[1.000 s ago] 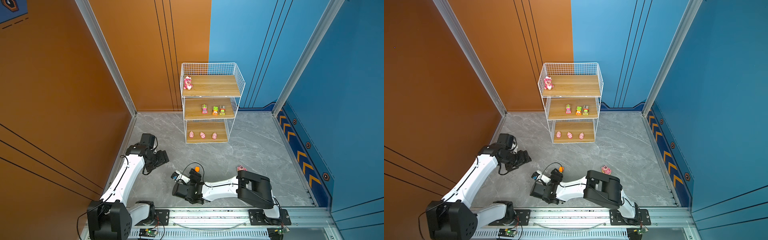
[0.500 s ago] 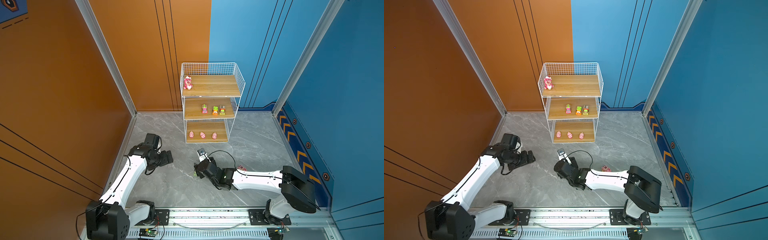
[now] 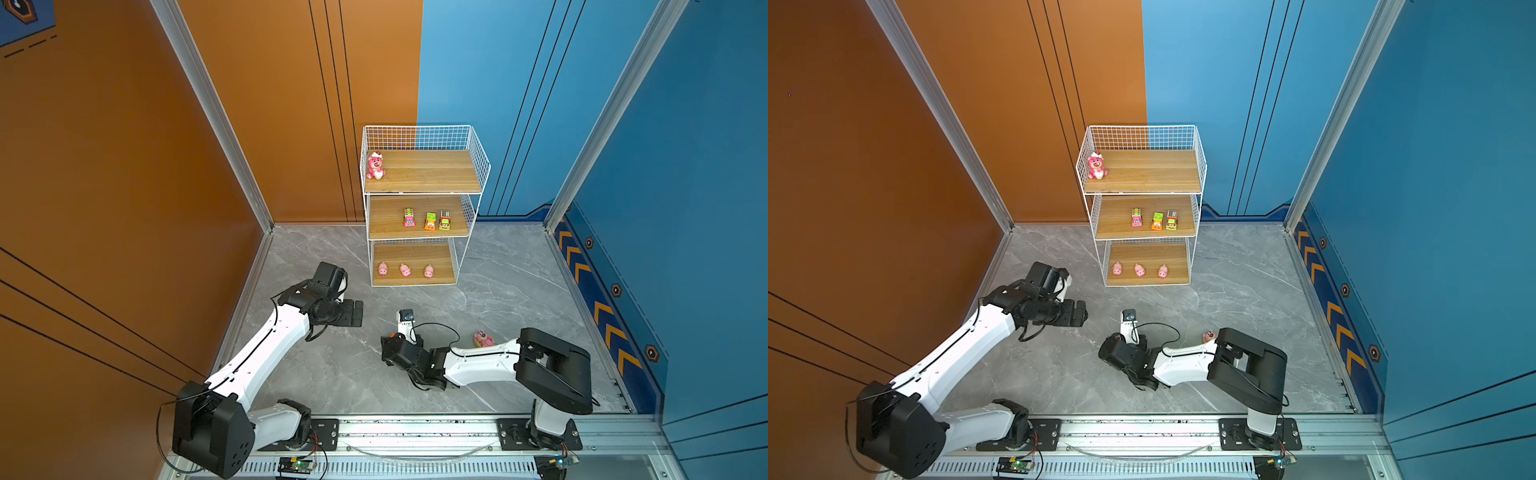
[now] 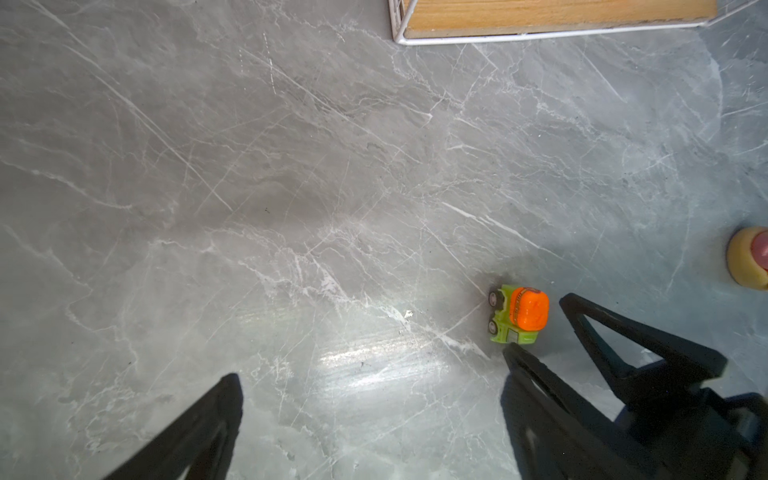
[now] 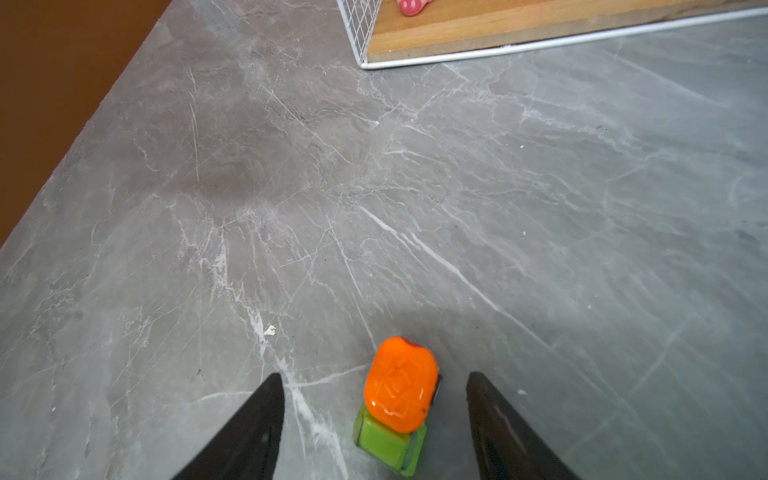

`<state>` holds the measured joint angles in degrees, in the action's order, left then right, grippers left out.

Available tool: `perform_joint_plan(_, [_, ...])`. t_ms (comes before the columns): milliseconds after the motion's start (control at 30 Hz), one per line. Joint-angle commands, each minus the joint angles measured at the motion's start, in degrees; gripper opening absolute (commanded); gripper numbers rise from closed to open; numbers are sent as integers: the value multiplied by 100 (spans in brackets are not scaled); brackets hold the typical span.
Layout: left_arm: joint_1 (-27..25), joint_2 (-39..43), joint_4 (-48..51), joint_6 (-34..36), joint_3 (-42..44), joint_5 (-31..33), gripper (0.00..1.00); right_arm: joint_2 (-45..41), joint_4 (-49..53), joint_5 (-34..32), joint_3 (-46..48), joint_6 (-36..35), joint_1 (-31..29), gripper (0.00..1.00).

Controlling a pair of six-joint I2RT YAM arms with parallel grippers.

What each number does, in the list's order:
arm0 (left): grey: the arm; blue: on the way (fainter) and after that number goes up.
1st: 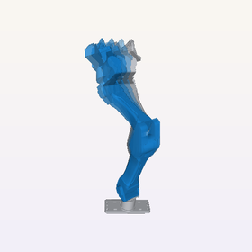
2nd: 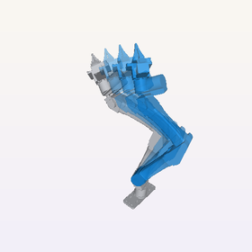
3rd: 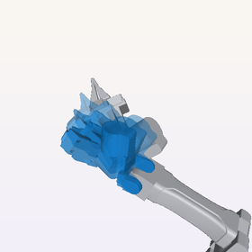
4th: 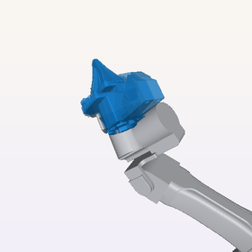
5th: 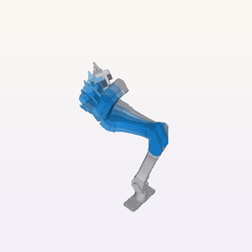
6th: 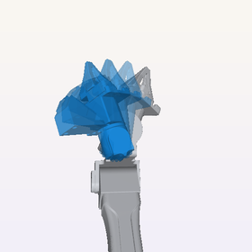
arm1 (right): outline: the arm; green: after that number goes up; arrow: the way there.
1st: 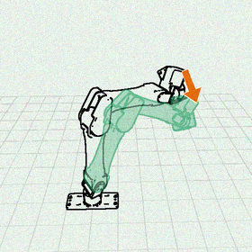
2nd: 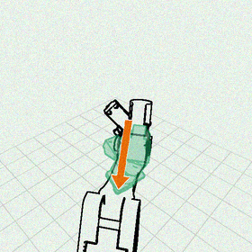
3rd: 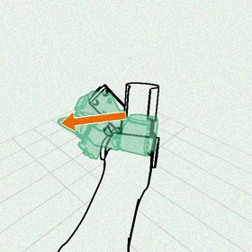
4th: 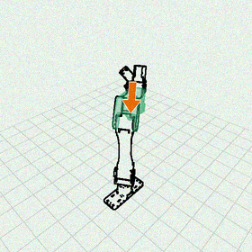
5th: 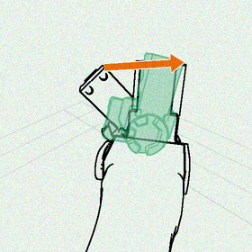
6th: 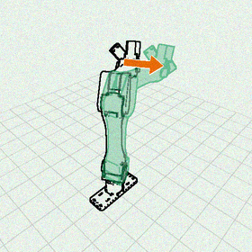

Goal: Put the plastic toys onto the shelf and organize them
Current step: 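Close the right gripper on the truck's orange top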

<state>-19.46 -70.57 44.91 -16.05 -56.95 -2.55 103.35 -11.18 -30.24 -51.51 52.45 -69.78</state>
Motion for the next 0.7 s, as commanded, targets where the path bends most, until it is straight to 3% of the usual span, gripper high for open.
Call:
perform_joint_plan(0, [22, 159, -88, 190, 102, 14, 98, 207, 404, -502, -376, 473, -84, 68])
perform_joint_plan(333, [117, 454, -196, 133, 182, -219, 98, 695, 1180, -755, -876, 754, -121, 52])
perform_joint_plan(667, [243, 517, -254, 94, 219, -357, 98, 761, 1377, -837, -897, 277, -245, 41])
